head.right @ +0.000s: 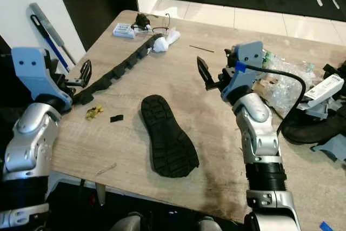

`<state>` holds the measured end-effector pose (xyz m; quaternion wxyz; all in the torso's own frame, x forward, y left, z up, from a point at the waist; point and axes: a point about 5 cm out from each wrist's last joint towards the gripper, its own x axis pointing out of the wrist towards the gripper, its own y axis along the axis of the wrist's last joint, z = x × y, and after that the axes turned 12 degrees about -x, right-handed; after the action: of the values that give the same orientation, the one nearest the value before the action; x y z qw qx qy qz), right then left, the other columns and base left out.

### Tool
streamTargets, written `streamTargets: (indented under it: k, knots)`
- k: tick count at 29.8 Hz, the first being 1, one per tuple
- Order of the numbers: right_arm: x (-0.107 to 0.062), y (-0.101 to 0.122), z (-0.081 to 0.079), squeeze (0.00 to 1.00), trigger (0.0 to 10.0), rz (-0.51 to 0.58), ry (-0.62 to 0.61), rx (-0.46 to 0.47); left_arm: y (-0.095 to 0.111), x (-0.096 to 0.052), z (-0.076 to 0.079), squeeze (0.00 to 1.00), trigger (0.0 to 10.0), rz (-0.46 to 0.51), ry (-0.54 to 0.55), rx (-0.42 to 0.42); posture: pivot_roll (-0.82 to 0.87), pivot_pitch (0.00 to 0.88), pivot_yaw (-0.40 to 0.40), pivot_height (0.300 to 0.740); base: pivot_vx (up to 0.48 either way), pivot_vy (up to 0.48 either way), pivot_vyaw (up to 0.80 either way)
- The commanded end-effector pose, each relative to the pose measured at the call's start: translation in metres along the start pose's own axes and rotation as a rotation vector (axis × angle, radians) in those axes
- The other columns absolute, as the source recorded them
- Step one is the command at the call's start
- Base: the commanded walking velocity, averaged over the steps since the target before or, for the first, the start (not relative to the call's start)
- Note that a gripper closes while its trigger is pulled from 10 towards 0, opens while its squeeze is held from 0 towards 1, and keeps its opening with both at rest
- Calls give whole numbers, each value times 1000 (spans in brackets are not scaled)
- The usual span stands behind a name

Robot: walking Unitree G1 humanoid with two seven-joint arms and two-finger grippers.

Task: Picking trash to rubbish bin

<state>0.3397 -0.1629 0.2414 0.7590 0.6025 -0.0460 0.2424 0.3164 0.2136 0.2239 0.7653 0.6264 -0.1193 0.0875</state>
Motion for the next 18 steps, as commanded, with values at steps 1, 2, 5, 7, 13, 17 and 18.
streamTargets:
  k: [1,2,5,7,13,17,18]
  knots:
    - [-5,1,-1,0,10000,9,-31,-32,-5,-6,2,0,10000,-16,15,-7,40,128,11,740,0,0,0]
    - [-6,0,-2,0,10000,10,-39,-50,-6,-7,2,0,10000,-16,19,-4,40,128,11,740,0,0,0]
    - [-10,-1,-5,0,10000,11,-61,-86,-6,-8,6,0,10000,-10,19,2,44,126,8,740,0,0,0]
    - [-12,-3,-7,0,10000,5,-85,-88,-5,-9,7,0,10000,0,22,-6,43,123,7,740,0,0,0]
    - [-17,-6,-13,0,10000,-11,-100,-78,-6,-13,10,0,10000,-5,30,-14,46,125,7,740,0,0,0]
    - [-19,-7,-16,0,10000,-20,-113,-69,-9,-14,17,0,10000,-23,10,-13,47,127,6,740,0,0,0]
    - [-19,-7,-16,0,10000,-21,-114,-68,-10,-14,18,0,10000,-28,7,-15,47,127,6,740,0,0,0]
